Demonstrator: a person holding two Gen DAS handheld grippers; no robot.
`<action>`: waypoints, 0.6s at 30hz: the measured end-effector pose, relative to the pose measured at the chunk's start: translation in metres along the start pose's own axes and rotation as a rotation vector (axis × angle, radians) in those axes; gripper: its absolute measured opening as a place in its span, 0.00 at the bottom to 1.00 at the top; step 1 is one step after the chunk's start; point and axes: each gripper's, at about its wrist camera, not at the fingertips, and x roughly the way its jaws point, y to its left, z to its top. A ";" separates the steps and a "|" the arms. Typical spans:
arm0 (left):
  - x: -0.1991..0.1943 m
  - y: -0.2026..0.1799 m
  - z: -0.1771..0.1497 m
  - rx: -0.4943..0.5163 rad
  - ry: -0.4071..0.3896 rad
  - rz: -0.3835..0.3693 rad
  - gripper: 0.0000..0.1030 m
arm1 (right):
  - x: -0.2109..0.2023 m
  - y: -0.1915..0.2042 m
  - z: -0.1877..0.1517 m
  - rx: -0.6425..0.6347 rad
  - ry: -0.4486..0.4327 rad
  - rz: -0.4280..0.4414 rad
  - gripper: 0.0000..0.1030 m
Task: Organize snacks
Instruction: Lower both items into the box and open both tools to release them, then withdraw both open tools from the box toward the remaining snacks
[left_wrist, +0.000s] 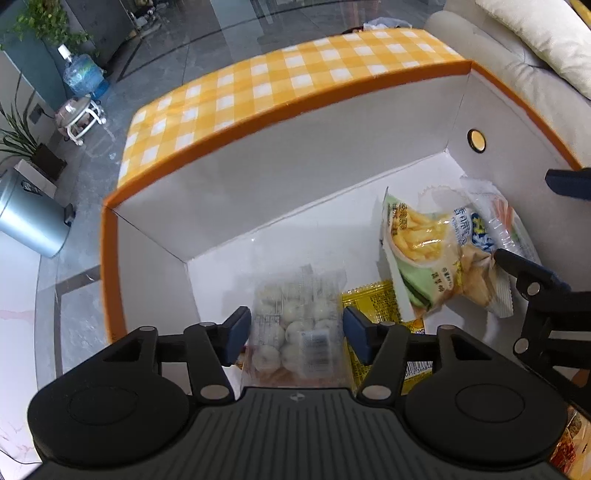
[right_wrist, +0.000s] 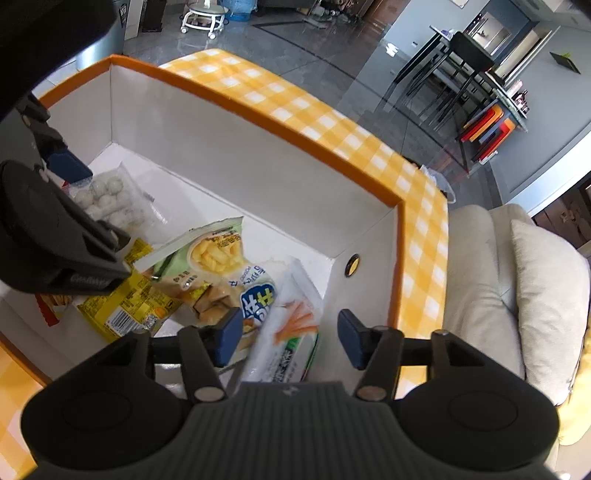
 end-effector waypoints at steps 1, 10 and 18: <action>-0.004 0.000 -0.001 0.000 -0.014 0.002 0.66 | -0.003 -0.001 0.000 0.004 -0.007 0.001 0.57; -0.053 0.007 -0.007 -0.025 -0.135 0.009 0.72 | -0.038 -0.010 -0.007 0.087 -0.076 0.005 0.67; -0.102 0.009 -0.032 -0.036 -0.243 0.006 0.73 | -0.084 -0.013 -0.035 0.219 -0.143 0.043 0.69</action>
